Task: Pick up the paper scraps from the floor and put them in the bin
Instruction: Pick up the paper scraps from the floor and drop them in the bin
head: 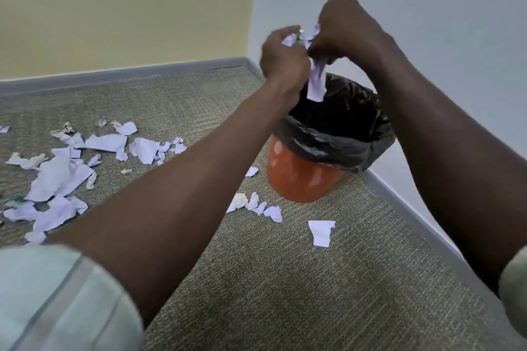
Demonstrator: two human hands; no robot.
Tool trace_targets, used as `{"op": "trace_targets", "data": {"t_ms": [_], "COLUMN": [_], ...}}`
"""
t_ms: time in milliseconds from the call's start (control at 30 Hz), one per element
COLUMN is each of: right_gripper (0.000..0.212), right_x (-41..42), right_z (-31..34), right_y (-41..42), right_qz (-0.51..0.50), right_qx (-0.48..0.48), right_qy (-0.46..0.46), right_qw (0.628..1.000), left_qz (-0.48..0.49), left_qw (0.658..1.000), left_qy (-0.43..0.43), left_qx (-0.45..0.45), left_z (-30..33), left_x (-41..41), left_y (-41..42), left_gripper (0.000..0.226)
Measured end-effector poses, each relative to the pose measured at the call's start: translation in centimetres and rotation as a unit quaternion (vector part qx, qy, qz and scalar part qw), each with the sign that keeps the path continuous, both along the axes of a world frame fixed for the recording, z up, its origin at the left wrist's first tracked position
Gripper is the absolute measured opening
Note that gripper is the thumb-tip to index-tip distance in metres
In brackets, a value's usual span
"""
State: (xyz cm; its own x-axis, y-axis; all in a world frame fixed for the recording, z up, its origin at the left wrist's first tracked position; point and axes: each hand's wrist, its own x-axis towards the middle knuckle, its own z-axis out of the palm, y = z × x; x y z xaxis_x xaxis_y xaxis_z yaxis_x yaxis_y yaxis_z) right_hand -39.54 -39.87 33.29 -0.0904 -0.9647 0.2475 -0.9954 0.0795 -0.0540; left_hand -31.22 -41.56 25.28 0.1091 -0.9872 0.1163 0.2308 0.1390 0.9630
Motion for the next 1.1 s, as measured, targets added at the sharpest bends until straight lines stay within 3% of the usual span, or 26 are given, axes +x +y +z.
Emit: {"op": "trace_targets", "data": {"t_ms": [100,167,233,333,400,500,667,733,833,1000,1100], "right_gripper": [0.007,0.020,0.021,0.031,0.027,0.024,0.021,0.020,0.020,0.013,0.033], "right_x": [-3.4,-5.0,-5.8,-6.5,-6.2,-4.9,1.3,4.2,7.3,8.7,7.7], "right_z": [-2.4,-4.5,-6.0,-7.1,-7.3,-7.4,-7.7,-8.7,-11.8,-19.5,-23.3], "right_y": [-1.1,-1.2,-0.9,-1.2,-1.7,-2.9,-2.4,-1.6,-1.3,-0.9,-0.5], "right_qz": [-0.037,-0.062,-0.070,-0.068,-0.059,-0.029,0.124,0.205,0.283,0.308,0.250], "right_qx": [0.007,0.085,0.150,0.125,0.073,-0.004,-0.156,-0.174,-0.121,0.080,0.239], "right_qy": [-0.002,-0.001,-0.016,-0.007,-0.032,-0.085,-0.125,-0.140,-0.126,-0.081,0.016], "right_qw": [0.999,0.994,0.986,0.990,0.995,0.996,0.972,0.953,0.943,0.944,0.938], "left_qz": [-0.165,-0.251,-0.279,-0.183,-0.095,-0.009,0.101,0.126,0.104,0.002,-0.057], "left_qw": [0.979,0.956,0.948,0.973,0.990,0.997,0.979,0.959,0.911,0.800,0.754], "left_qy": [-0.109,-0.136,-0.139,-0.121,-0.076,-0.008,-0.115,-0.188,-0.336,-0.534,-0.611], "left_qx": [0.049,0.066,0.071,0.070,0.066,0.072,0.136,0.170,0.215,0.273,0.236], "left_z": [-0.7,-1.8,-2.8,-4.7,-5.8,-7.6,-13.3,-16.0,-20.3,-25.9,-27.5], "left_x": [-2.7,-3.3,-3.2,-2.3,-0.7,2.6,8.8,11.4,14.7,16.5,16.3], "left_y": [1.3,2.2,2.5,1.2,0.4,0.4,1.0,2.0,4.1,7.6,9.2], "left_gripper": [0.031,0.034,0.023,0.021,0.030,0.022,0.019,0.025,0.031,0.062,0.093]}}
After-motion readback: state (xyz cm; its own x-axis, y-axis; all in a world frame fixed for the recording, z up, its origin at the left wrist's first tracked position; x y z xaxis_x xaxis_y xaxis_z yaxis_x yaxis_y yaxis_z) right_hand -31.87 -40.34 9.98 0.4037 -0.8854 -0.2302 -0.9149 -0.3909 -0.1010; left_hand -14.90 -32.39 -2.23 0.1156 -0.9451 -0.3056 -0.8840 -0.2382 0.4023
